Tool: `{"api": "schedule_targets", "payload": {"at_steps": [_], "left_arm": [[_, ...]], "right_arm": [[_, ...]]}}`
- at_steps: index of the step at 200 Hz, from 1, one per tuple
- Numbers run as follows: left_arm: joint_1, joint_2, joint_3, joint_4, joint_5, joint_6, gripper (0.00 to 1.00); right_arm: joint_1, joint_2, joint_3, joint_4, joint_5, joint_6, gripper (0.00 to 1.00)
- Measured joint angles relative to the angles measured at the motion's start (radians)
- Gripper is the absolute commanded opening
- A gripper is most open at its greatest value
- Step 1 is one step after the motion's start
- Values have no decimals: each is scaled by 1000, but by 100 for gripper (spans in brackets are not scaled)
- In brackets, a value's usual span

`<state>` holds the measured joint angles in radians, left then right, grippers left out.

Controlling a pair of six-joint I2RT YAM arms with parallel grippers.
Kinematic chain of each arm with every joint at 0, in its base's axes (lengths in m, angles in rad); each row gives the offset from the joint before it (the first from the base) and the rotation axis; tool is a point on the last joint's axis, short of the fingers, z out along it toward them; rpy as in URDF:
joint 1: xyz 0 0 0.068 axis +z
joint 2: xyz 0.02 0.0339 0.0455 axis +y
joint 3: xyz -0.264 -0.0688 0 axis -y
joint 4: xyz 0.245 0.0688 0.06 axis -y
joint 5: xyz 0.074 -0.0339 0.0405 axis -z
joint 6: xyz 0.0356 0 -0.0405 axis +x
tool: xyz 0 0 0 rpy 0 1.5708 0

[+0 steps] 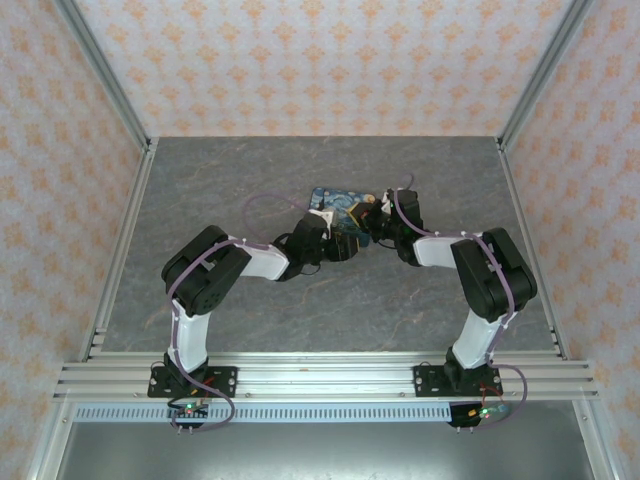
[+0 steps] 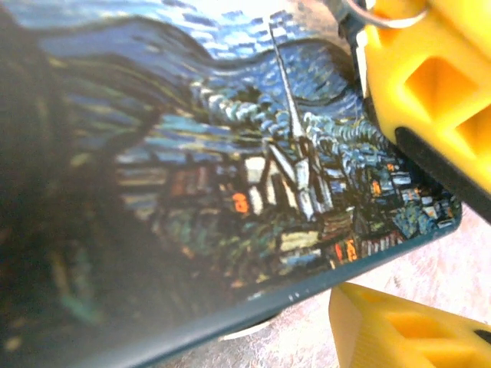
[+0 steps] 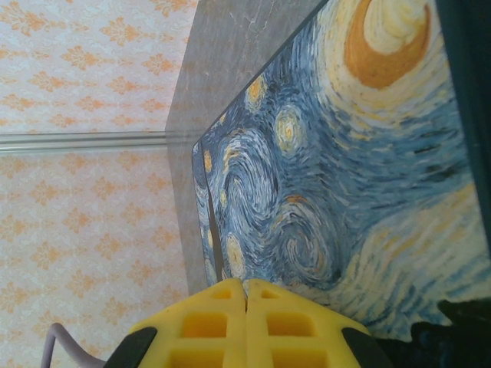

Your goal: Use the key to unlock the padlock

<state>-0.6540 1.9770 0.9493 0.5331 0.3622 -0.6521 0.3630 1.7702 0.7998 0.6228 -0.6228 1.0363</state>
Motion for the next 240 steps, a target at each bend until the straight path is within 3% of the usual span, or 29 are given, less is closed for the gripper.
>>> {"api": "schedule_targets", "payload": {"at_steps": [240], "left_arm": [[13,18,-110,299,23,-291,55]], "right_arm": [[-6,13,-7,38,-10,11,0]]}}
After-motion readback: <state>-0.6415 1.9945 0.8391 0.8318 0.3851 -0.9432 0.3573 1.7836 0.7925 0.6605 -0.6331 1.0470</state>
